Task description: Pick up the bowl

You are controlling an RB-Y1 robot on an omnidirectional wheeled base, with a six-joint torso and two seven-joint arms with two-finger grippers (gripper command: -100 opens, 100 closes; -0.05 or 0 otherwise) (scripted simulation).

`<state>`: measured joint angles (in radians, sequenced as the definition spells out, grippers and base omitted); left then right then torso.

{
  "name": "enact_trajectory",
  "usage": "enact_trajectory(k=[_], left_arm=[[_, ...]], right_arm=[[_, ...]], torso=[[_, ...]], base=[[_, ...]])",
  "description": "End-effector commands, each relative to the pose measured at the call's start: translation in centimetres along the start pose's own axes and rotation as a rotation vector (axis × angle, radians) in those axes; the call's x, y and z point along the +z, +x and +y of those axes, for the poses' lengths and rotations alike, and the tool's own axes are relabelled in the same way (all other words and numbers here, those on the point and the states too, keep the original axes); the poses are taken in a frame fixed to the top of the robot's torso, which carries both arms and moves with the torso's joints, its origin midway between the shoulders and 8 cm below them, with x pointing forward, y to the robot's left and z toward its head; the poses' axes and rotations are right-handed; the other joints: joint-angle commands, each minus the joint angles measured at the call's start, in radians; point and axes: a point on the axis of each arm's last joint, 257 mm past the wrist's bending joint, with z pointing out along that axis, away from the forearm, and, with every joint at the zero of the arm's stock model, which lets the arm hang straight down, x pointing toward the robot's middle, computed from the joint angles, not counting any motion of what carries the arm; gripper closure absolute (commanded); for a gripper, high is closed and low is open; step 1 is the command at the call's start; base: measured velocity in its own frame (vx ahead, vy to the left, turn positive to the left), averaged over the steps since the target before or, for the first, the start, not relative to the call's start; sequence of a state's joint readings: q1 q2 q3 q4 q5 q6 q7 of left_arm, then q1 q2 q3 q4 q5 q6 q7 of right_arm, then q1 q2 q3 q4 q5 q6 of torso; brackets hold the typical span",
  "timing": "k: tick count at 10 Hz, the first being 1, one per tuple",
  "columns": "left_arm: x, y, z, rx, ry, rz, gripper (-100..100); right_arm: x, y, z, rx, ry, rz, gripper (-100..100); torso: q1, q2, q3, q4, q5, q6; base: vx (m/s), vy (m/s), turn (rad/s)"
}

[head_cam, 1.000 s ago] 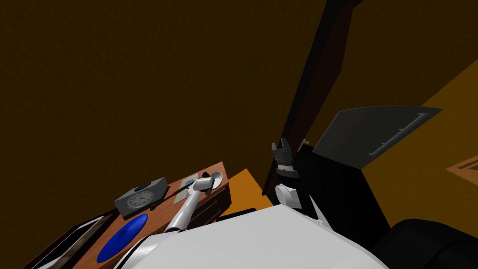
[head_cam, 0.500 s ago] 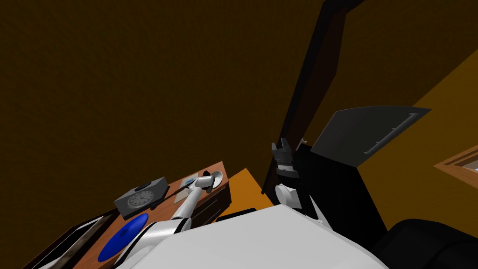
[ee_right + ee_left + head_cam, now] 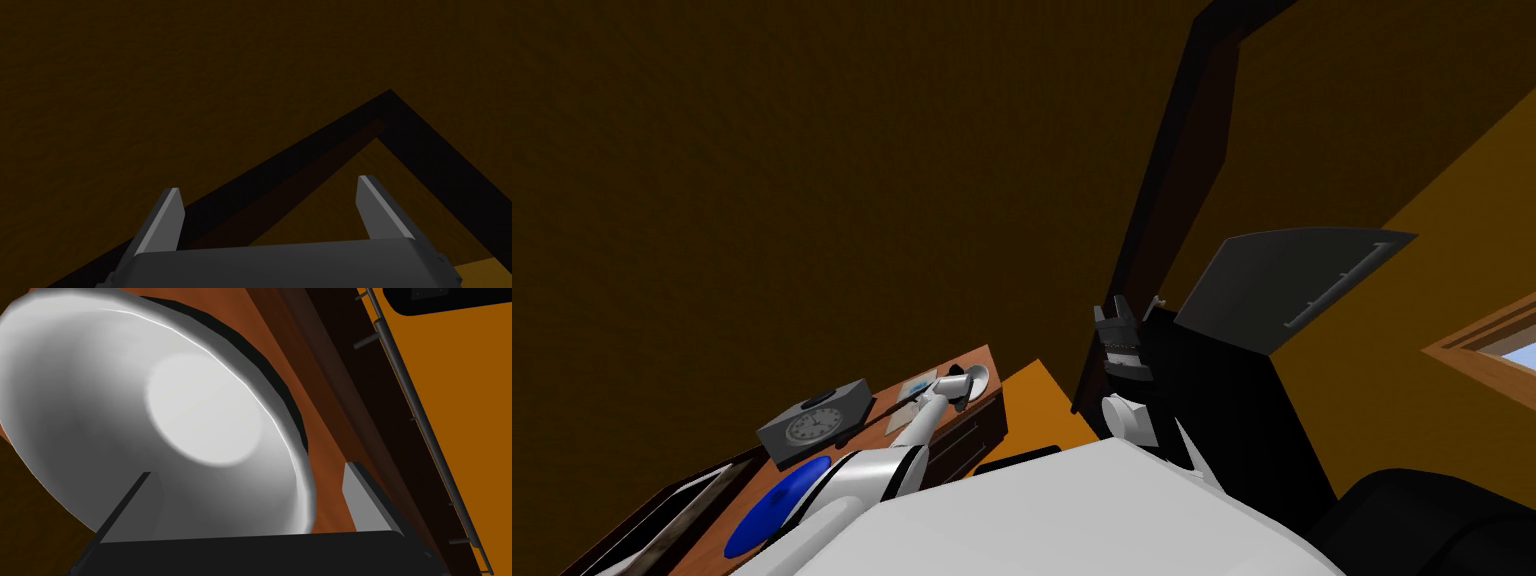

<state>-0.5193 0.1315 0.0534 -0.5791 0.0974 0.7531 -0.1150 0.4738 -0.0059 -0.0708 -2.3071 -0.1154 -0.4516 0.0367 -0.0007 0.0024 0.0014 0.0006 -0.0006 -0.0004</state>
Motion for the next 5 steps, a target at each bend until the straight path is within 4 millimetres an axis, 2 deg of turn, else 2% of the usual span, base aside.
enact_trajectory(k=[1,2,3,4,5], left_arm=[[0.3,-0.1,0.8,-0.005,-0.02,-0.001,-100],[-0.1,-0.2,-1.5,-0.009,0.022,-0.005,-100],[0.5,-0.2,0.5,-0.012,-0.02,-0.003,-100],[0.0,-0.3,-2.0,-0.015,0.026,-0.007,-100],[-0.6,-0.3,-3.6,-0.013,0.06,-0.008,-100]], right_arm=[[0.0,0.0,0.0,0.0,0.0,0.0,0],[0.0,0.0,0.0,0.0,0.0,0.0,0],[0.0,0.0,0.0,0.0,0.0,0.0,0],[0.0,0.0,0.0,0.0,0.0,0.0,0],[0.0,0.0,0.0,0.0,0.0,0.0,0]], torso=[[0.0,0.0,0.0,0.0,0.0,0.0],[0.0,0.0,0.0,0.0,0.0,0.0],[0.001,0.001,0.0,0.0,0.0,0.0],[0.001,0.0,0.0,0.0,0.0,0.0],[0.0,0.001,0.001,0.0,0.0,0.0]], base=[[-0.027,0.011,-0.031],[-0.031,0.02,-0.036],[-0.025,0.017,-0.023],[-0.037,0.01,-0.034],[-0.032,0.009,-0.02]])
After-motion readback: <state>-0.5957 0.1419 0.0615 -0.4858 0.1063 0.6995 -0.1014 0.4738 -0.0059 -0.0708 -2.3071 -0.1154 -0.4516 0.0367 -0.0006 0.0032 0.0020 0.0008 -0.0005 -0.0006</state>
